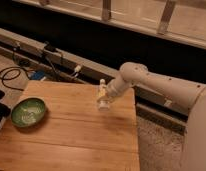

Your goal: Place the bottle in the ceramic bowl

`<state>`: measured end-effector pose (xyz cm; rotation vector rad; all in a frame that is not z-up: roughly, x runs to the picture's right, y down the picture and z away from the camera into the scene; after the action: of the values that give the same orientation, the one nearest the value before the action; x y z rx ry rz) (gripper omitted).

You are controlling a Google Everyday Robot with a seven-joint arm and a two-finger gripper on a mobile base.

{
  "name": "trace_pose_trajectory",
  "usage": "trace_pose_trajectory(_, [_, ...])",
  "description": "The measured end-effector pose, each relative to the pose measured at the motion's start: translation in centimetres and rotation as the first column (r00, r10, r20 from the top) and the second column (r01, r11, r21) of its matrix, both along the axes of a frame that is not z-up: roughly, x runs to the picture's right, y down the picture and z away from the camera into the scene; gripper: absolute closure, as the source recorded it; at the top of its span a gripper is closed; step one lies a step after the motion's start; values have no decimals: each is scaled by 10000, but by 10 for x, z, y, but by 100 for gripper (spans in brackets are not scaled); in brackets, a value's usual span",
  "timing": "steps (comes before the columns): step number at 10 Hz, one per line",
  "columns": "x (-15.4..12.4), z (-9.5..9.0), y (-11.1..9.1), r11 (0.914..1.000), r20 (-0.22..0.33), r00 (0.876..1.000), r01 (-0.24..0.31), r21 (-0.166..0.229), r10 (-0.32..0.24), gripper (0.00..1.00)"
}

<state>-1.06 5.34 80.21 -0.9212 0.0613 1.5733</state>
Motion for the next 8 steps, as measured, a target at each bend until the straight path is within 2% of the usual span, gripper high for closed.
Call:
trace_pose_trajectory(1, [-21,2,-5,9998,326,9993,204,53,-206,100])
trace_pose_trajectory(2, [-25,2,-7,9997,382,9990,235,79,-238,100])
trace_pose_trajectory(8, [-21,3,-7,9997,329,9992,221,70,-223,100])
